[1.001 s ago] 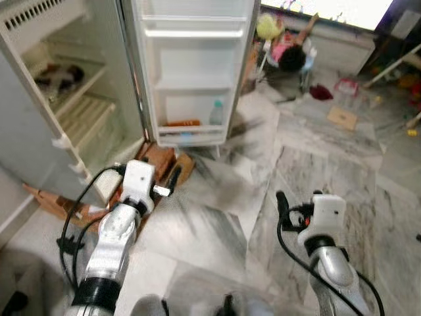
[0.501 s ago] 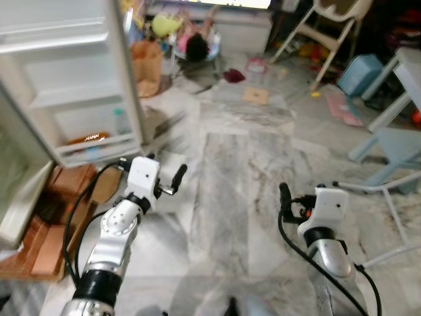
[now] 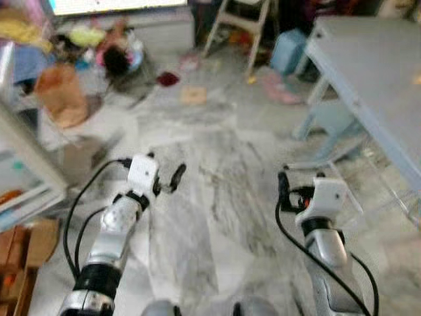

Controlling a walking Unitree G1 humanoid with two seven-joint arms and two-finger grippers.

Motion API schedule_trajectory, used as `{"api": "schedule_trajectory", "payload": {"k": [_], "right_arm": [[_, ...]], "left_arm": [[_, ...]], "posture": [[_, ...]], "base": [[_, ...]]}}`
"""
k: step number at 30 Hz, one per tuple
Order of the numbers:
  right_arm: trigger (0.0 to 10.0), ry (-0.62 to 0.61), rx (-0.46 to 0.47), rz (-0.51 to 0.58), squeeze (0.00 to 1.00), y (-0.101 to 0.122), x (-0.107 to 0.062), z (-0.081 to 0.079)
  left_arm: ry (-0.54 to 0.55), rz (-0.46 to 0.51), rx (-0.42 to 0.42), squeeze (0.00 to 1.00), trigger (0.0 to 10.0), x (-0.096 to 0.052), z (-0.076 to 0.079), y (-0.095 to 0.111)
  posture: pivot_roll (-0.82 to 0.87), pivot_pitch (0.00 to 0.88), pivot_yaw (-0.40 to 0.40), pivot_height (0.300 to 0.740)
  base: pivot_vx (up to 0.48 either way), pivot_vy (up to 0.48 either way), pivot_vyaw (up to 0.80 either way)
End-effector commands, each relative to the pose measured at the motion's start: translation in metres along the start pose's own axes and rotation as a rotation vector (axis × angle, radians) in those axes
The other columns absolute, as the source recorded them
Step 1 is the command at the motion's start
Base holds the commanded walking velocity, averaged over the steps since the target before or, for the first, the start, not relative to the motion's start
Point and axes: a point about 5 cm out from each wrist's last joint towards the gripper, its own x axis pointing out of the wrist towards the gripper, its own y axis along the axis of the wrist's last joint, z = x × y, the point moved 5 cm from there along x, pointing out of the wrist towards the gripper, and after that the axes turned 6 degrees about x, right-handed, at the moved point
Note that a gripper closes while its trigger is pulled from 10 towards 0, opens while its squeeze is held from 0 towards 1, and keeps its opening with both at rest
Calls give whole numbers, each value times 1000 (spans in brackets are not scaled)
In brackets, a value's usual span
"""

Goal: Restocking fridge

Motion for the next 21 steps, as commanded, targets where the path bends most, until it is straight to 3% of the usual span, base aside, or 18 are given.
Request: {"api": "schedule_trajectory", "payload": {"k": [1, 8, 14, 21], "right_arm": [[10000, -10, -10, 17, 0, 5, 1, 3], [10000, 7, -11, 42, 0, 12, 7, -4], [10000, 11, -11, 50, 0, 13, 8, -6], [10000, 11, -14, 48, 0, 12, 6, -8]], "left_arm": [[-14, 26, -18, 0, 10000, 5, 6, 6], [36, 62, -34, 0, 10000, 10, 0, 17], [62, 43, -67, 0, 10000, 11, -2, 13], [58, 42, -55, 0, 10000, 13, -2, 14]], "posture": [[-104, 70, 8, 740], [-104, 80, 17, 740], [-106, 83, 20, 740], [-113, 91, 23, 740]], "base": [[480, 0, -800], [480, 0, -800], [462, 0, -800], [397, 268, -800]]}}
